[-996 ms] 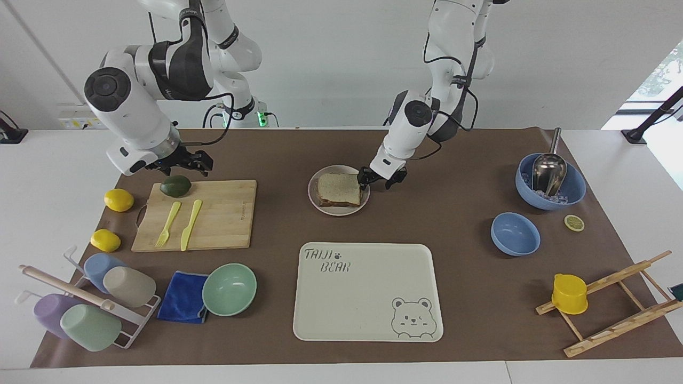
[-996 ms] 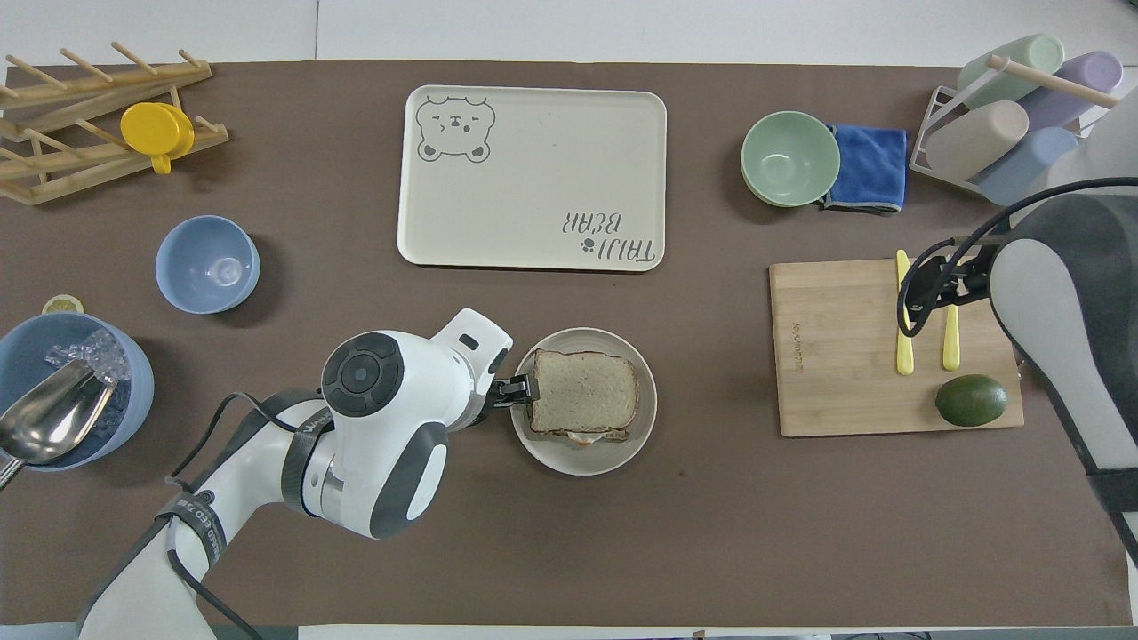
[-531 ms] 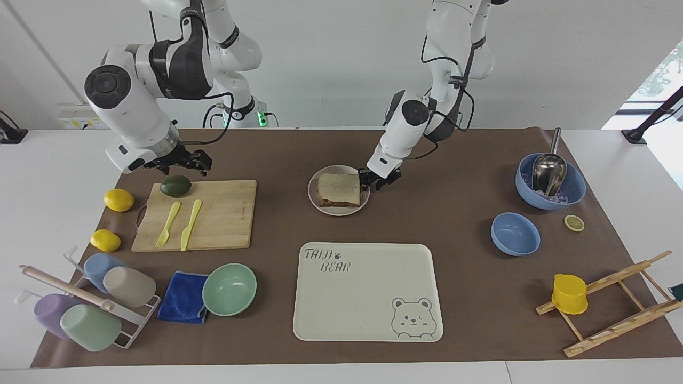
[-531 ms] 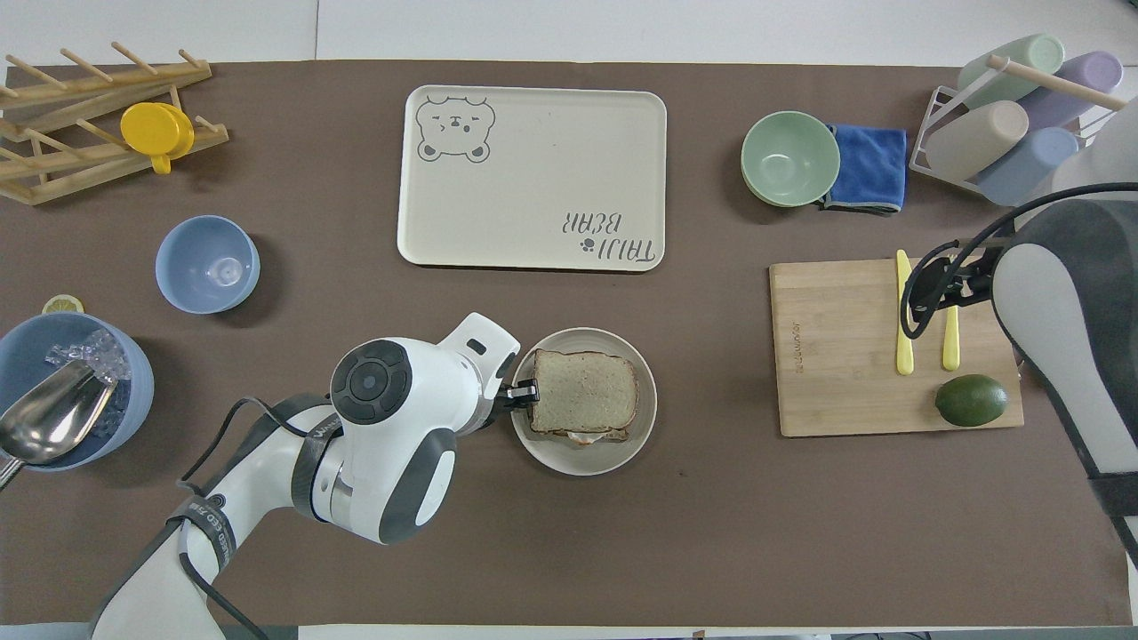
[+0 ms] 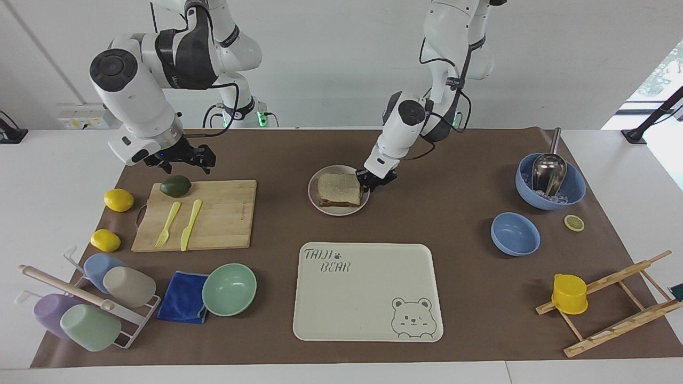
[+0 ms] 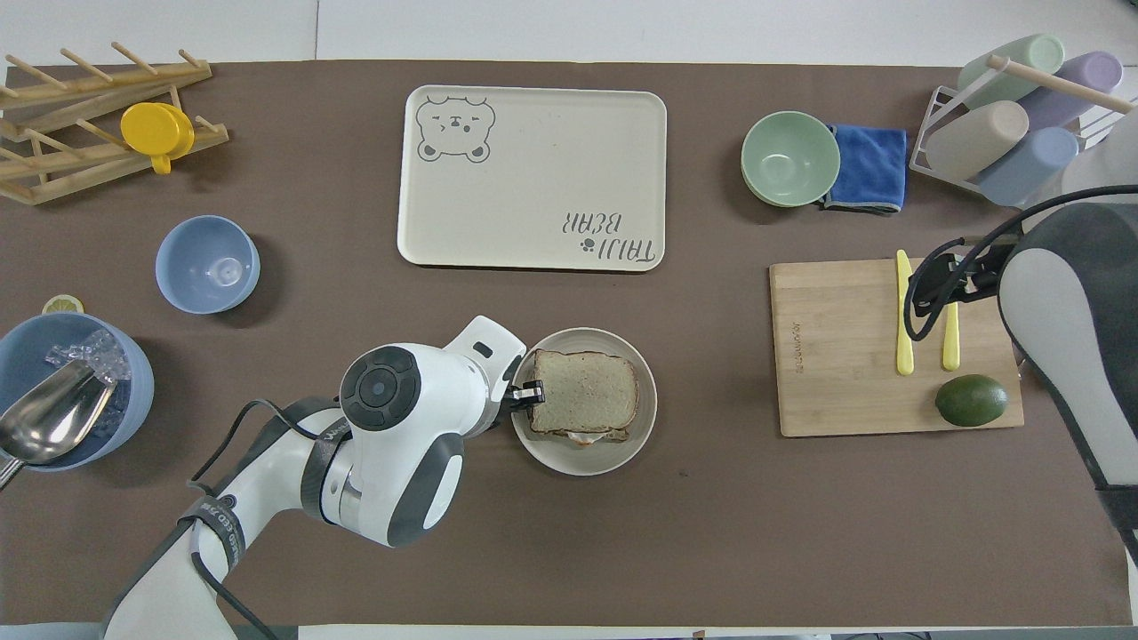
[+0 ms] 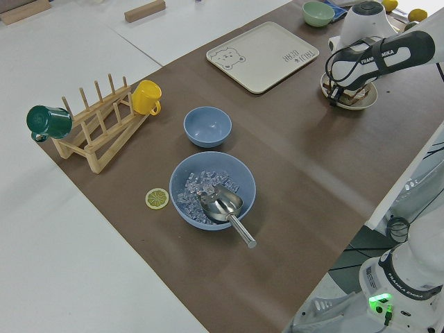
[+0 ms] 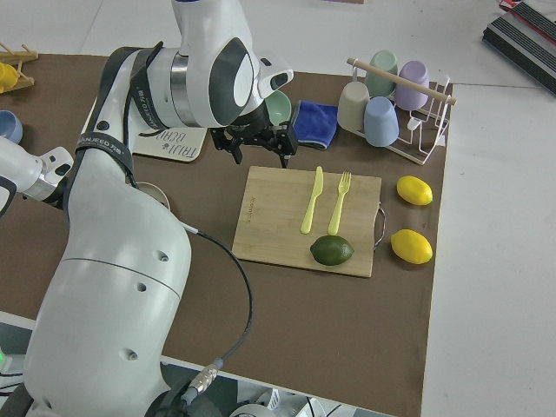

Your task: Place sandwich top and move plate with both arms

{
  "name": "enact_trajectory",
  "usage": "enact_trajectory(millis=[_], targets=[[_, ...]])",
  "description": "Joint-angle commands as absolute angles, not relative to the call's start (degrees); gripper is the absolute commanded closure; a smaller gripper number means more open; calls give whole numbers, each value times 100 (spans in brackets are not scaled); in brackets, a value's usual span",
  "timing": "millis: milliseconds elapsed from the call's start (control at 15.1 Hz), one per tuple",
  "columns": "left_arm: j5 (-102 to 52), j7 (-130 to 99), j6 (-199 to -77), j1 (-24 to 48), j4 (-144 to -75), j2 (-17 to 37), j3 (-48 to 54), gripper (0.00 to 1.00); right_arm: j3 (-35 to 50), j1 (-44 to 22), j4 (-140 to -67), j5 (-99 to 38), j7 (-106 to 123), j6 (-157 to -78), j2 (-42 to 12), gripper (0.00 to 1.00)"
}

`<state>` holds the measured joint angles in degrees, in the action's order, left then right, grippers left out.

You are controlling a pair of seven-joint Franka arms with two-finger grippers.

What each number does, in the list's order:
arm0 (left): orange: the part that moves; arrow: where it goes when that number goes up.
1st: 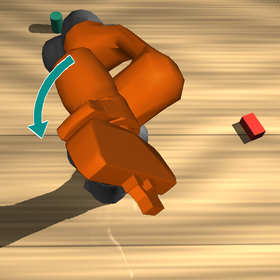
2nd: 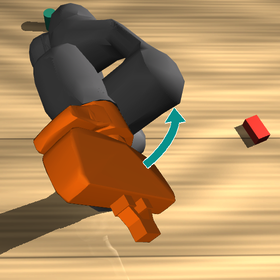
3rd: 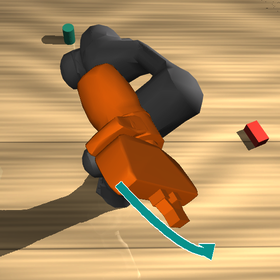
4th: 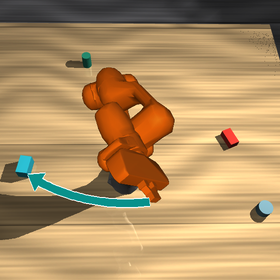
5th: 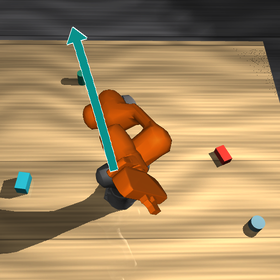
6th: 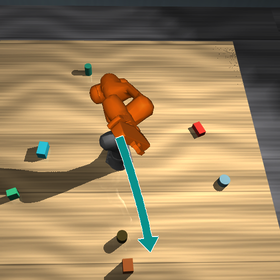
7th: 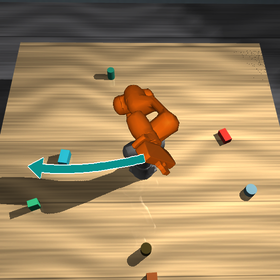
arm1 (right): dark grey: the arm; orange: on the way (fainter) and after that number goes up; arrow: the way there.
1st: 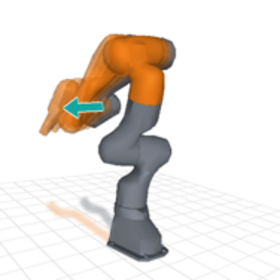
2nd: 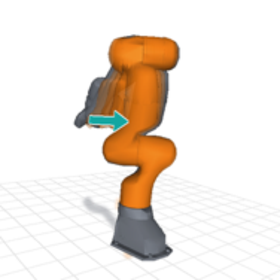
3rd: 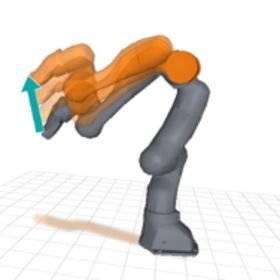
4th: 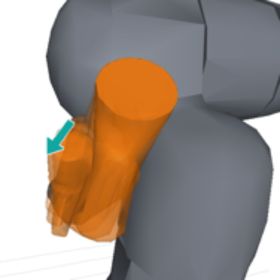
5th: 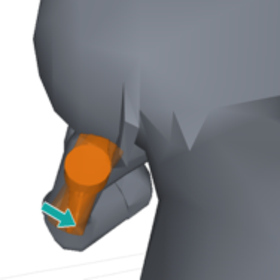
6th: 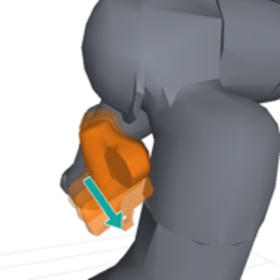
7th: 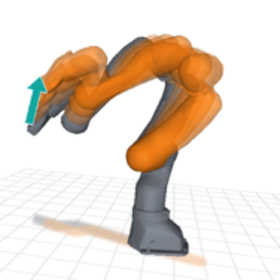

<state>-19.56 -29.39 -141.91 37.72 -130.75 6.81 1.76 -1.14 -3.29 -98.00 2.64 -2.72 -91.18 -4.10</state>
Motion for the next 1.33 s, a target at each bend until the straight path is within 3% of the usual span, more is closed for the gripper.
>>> enact_trajectory(millis=[0,332,664,996,1262], targets=[[-2057,-2971,-14326,3841,-13166,694,97,100,-141,-308,-9949,141,-123,-9246,-281,0],[-2144,-3006,-14291,3806,-13096,694,88,100,-307,-535,-9975,141,-123,-9457,-255,0],[-2145,-3006,-13747,3375,-12789,545,62,100,-334,-334,-9967,141,9,-9466,-281,0],[-2145,-2988,-13044,2953,-11823,720,35,100,-334,-290,-9984,132,-9,-9387,-273,0],[-2153,-3059,-12692,2576,-10769,1159,35,100,-334,-299,-9976,141,9,-9142,-176,0]])
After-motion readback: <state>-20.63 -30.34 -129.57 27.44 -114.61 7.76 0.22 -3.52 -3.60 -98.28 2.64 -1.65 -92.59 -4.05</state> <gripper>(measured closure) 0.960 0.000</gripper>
